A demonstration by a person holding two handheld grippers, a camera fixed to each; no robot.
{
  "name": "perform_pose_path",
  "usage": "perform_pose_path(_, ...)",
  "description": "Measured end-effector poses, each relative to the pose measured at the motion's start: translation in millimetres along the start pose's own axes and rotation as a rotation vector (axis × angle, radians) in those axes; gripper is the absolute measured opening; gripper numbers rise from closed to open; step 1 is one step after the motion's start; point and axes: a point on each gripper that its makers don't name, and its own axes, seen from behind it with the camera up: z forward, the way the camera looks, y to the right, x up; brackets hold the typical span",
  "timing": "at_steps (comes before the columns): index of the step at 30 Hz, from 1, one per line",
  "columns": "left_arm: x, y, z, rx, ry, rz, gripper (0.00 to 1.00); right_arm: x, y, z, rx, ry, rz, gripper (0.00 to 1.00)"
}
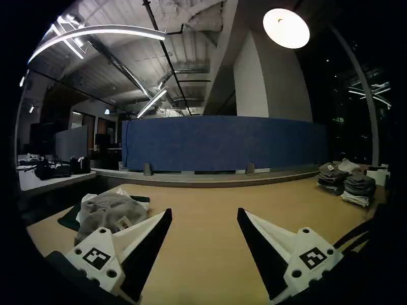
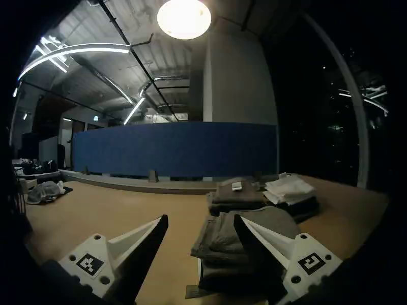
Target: Fold towel
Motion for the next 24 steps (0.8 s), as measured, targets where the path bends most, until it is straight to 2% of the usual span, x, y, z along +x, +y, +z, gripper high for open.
perform_pose_path(24,-2.8,-2.1,-1.7,-0.001,-0.001,-0.001,0.95,1.3,0.0,0.1,0.0,0.0,0.0,1.0)
